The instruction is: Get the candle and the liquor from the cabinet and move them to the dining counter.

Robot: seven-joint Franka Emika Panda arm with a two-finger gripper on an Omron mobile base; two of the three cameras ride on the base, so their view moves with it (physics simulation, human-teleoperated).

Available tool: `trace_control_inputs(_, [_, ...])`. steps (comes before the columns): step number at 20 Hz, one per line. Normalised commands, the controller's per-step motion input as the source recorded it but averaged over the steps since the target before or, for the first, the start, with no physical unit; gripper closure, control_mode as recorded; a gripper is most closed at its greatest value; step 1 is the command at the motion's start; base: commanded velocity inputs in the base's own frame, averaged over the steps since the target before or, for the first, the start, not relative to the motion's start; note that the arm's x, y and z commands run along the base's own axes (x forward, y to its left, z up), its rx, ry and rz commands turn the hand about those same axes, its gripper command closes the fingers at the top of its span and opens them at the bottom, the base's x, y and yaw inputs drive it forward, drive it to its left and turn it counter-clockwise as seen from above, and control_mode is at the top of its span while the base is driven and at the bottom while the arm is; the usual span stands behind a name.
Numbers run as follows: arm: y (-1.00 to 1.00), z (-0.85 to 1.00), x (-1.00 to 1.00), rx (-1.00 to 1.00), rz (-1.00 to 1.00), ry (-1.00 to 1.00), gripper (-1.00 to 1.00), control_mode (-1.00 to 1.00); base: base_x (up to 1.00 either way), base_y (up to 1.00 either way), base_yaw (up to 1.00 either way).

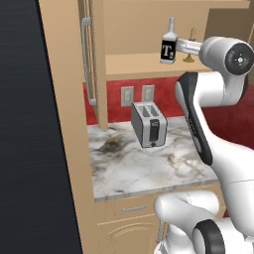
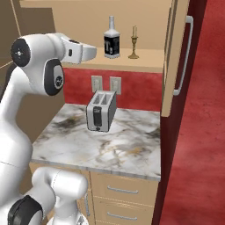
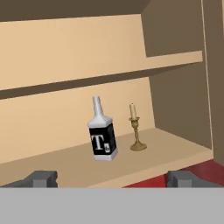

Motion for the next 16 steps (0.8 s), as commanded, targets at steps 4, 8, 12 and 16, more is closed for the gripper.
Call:
trace_control_inputs(4, [0.00,0.00,0.11,0.00,0.00,0.00,-1.00,-1.00,0.00,0.00,0.00])
trace_control_inputs(8, [-0.01,0.00,0.07,0.00,0.00,0.00,-1.00,-1.00,0.00,0.00,0.00])
trace_control_inputs(12, [-0.12,0.00,0.02,0.00,0.00,-0.02,-1.00,-1.00,0.00,0.00,0.00])
trace_control_inputs(16, [-0.11,0.00,0.07,0.00,0.00,-0.05,-1.00,-1.00,0.00,0.00,0.00])
